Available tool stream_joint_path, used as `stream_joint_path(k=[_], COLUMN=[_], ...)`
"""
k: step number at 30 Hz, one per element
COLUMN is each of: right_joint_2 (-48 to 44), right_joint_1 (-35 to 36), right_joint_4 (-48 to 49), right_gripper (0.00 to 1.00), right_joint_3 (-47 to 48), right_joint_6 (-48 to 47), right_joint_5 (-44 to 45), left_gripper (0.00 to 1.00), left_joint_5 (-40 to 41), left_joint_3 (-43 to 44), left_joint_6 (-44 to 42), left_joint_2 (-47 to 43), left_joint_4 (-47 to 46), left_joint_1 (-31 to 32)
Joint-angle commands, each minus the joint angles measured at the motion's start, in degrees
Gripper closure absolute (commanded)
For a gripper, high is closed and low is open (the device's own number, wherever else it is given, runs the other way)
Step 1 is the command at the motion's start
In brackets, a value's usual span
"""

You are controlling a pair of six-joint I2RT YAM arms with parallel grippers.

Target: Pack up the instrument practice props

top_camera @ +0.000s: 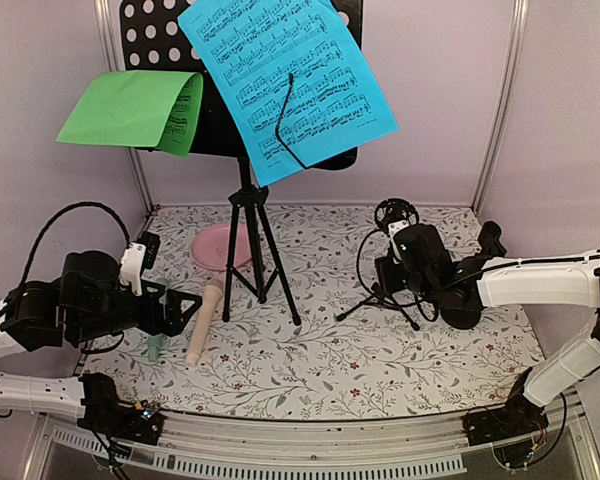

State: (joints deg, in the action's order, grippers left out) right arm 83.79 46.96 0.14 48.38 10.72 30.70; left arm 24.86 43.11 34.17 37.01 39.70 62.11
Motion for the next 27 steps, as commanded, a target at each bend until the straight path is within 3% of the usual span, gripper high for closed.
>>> stream_joint_path(k=[1,4,7,11,13,18,20,24,27], right_joint_2=[-2.1,-5.6,-9.7,-13.8,-15.4,-16.3,-14.0,-6.1,0.2], right_joint_1=[0.0,0.1,0.3,0.4,0.5,1.2,2.9,9.0,9.7], right_joint_4=[-1.4,-3.0,-6.8,-10.5,-9.4,4.9,9.2,11.8,14.6], right_gripper=[0.36,0.27,0.11,0.04,0.04,0.05,0.07,0.08,0.10], right_joint_3=[0.6,1.8,6.3,13.5,15.2,8.3,6.5,7.8,9.7], right_joint_6=[0.2,0.1,-2.0,-3.7,-3.9,-4.4,-4.7,-9.5,-10.1], right_joint_5=[-2.5,-5.5,-8.0,-10.2,-13.3,-35.9,-41.3,-41.7,-39.9], left_gripper=[0.01,0.01,0.01,0.01,0.01,0.01,0.01,0.01,0.01], left_joint_5=[-0.2,-0.2,-0.3,-0.6,-0.5,0.1,0.4,-0.1,0.5], left_joint_3=[-0.4,-0.4,-0.5,-0.4,-0.4,-0.5,-0.4,0.0,1.1], left_joint_6=[0.2,0.3,0.1,-0.1,-0.1,0.3,0.5,0.5,0.2], left_joint_2=[0.3,0.3,0.7,1.2,1.1,0.5,0.4,0.1,0.4], left_joint_4=[-0.8,-0.8,-1.0,-1.0,-1.0,-1.2,-1.1,-1.9,-2.2], left_joint_1=[0.8,0.8,0.8,0.8,0.8,0.8,0.8,0.8,0.7])
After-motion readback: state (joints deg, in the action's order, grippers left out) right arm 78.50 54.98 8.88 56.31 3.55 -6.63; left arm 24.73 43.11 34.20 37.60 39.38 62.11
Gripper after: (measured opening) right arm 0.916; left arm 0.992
